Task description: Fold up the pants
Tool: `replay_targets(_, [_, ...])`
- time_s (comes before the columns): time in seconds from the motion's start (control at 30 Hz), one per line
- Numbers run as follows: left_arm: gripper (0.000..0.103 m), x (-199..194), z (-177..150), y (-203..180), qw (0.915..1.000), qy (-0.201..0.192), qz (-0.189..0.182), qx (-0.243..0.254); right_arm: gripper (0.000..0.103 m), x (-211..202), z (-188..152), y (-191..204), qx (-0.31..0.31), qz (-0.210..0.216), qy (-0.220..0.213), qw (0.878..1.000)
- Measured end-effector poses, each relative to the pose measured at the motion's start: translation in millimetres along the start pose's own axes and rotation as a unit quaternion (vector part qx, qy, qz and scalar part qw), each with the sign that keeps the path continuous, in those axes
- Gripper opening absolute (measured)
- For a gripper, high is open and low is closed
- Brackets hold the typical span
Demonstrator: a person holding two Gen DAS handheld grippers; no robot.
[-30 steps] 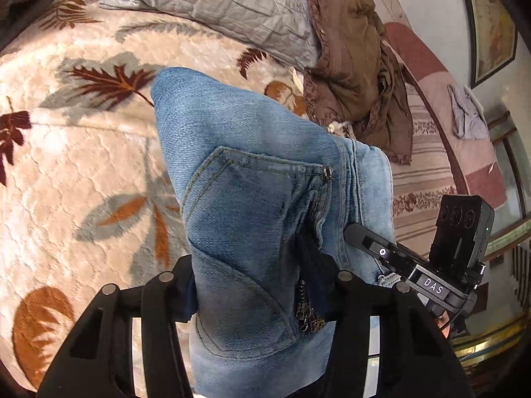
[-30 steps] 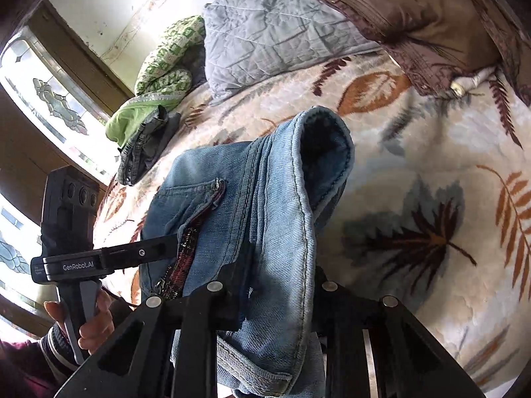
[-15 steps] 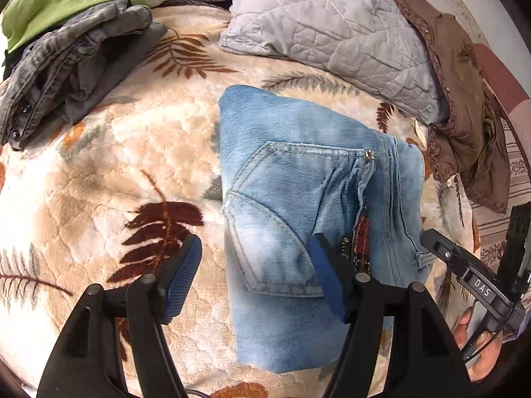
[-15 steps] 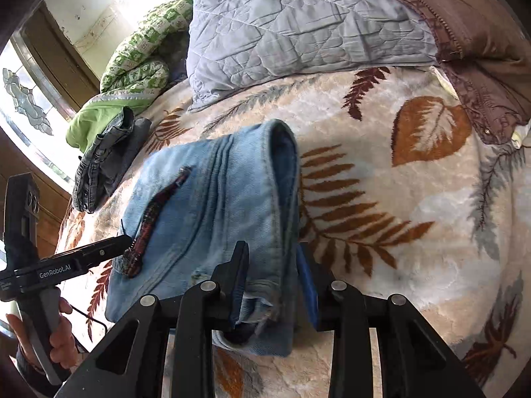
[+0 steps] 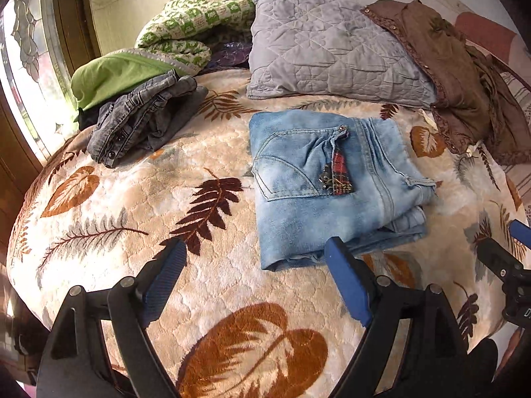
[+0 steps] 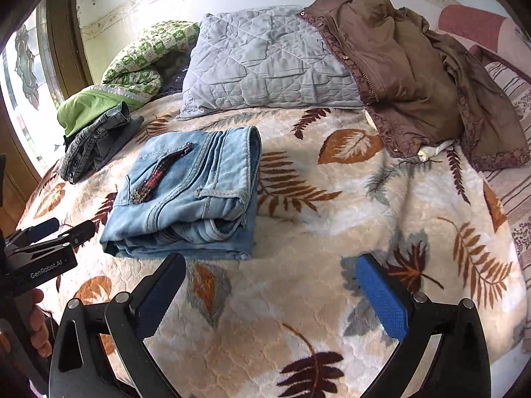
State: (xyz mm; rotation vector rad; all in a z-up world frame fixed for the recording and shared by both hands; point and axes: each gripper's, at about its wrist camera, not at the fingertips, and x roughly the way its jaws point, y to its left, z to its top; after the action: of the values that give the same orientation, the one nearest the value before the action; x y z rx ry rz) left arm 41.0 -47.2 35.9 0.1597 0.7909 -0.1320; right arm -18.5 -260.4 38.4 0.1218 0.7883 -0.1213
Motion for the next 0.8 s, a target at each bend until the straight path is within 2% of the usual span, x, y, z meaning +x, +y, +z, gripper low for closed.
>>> replay_targets(0.1, [0.086, -16.6, -8.5, -11.3, 0.9993, -0.002, 0.003, 0.038, 0.103, -8.2, -9.3, 9.8, -0.019, -0.011, -0.006, 1.000])
replay_targets(0.17, [0.086, -21.3, -13.4, -14.4, 0.9986, 0.000, -0.013, 0.051, 0.103, -15.0, -13.6, 11.4, -0.019, -0.017, -0.019, 0.999])
replay_targets(0.23, [0.086, -22.3, -16.9, -14.6, 0.9983, 0.009, -0.029, 0.049, 0.103, -19.2, -14.9, 10.4, -0.011, -0.016, -0.024, 1.000])
replay_targets(0.53, [0.086, -17.8, -24.6, -13.3, 0.9978, 0.035, -0.055, 0.012, 0.103, -33.6, -22.0, 2.4, -0.004, -0.032, -0.030, 0.999])
replay_targets(0.8, [0.086, -14.1, -27.0, -21.4, 0.9961, 0.048, -0.074, 0.012, 0.103, -34.5, -27.4, -10.3, 0.022, -0.032, -0.023, 0.999])
